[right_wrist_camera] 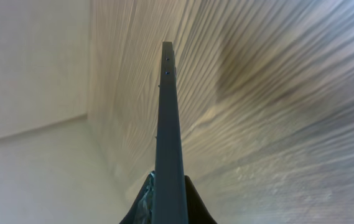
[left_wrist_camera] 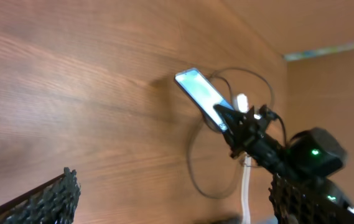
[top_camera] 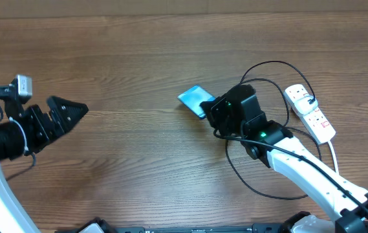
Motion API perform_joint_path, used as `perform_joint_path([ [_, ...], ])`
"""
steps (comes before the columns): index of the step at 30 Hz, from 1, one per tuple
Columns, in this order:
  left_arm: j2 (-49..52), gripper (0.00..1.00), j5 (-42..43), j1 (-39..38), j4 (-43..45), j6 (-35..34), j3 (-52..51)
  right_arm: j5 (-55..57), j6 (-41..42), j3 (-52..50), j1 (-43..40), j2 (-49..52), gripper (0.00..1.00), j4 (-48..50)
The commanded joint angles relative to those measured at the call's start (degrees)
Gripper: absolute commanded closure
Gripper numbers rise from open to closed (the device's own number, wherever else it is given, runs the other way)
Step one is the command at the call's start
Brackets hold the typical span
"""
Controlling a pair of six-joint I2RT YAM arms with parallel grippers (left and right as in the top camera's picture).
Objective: Plug charger to phone and switch on socket
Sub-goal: 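Hold the phone with the right gripper and retract the left arm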
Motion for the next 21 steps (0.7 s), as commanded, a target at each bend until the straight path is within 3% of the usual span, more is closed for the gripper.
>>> perform_joint_path([
  [1,-4.42,0.0,-2.91,0.17,4.57,-3.91,-6.12,-3.61,2.93,1.2,1.05,-0.33,0.96,2.23],
  [6,-7.89,0.0,-0.92,0.15,15.23,-19.91,-22.23,-3.61,2.95,1.2,1.05,-0.33,0.96,4.63],
  [11,-7.32,0.01,14.32,-0.94,29.24,-37.18,-39.69,-3.65,3.02,1.2,1.14,-0.33,0.96,7.85],
  [13,-6.84,0.03,19.52,-2.6,37.4,-47.52,-46.69,-3.58,4.55,1.2,1.62,-0.33,0.96,8.48],
  [17,-5.6,0.1,19.58,-8.66,50.4,-68.13,-55.65,-3.54,9.03,1.2,3.17,-0.33,0.96,8.52],
  [21,-5.29,0.12,16.87,-16.02,64.76,-81.9,-58.55,-2.05,9.68,1.2,5.05,-0.31,0.96,8.63],
])
